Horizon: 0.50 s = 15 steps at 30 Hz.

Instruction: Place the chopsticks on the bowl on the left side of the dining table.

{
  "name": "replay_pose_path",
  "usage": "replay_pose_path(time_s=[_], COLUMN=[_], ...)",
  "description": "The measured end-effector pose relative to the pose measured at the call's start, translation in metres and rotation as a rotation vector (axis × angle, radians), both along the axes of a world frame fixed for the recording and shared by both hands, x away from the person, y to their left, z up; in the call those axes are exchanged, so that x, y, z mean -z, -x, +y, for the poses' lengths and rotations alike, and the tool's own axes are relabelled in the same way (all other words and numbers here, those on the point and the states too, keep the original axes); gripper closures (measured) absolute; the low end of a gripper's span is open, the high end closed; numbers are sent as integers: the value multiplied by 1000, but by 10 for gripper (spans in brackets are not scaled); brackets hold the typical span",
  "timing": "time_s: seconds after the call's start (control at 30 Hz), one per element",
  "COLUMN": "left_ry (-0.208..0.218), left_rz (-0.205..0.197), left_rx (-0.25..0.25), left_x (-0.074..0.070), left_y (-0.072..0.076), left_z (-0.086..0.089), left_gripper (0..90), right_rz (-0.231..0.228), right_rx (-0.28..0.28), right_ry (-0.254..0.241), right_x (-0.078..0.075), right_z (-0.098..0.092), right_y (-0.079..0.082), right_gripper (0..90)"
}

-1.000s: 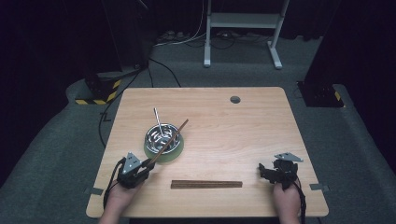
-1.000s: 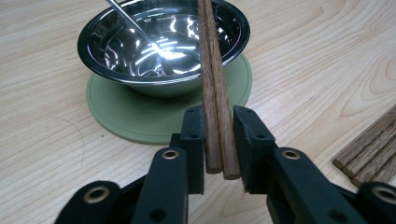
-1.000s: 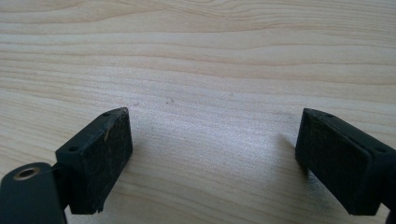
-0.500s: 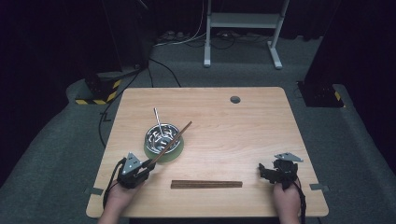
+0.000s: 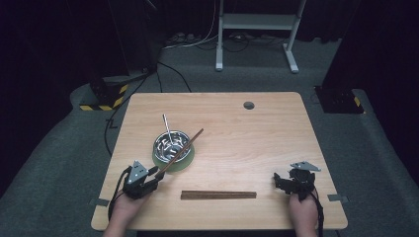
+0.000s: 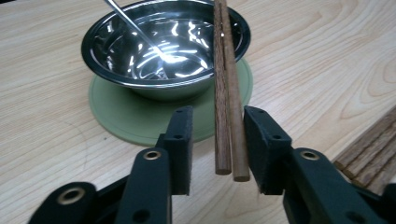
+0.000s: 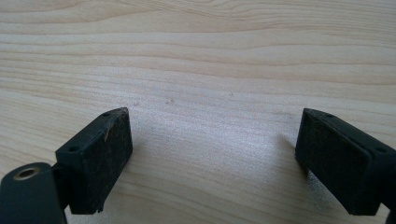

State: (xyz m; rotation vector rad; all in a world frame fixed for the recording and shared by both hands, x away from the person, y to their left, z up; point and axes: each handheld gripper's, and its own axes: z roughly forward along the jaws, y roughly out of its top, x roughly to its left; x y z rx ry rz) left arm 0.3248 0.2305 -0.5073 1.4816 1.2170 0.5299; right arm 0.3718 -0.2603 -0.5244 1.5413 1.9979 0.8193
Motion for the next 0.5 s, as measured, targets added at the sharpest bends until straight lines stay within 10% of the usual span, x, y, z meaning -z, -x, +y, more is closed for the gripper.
replay_pose_path(time_s=[0.5], left_ry=[5], left_rz=[-16], left_rx=[-119], left_x=[1], left_y=[-6], left_z=[14], left_gripper=[574], right_rz=[-1], right_rx=[-1], right_ry=[2], right_x=[0], right_z=[0], right_y=[0], right_gripper=[109])
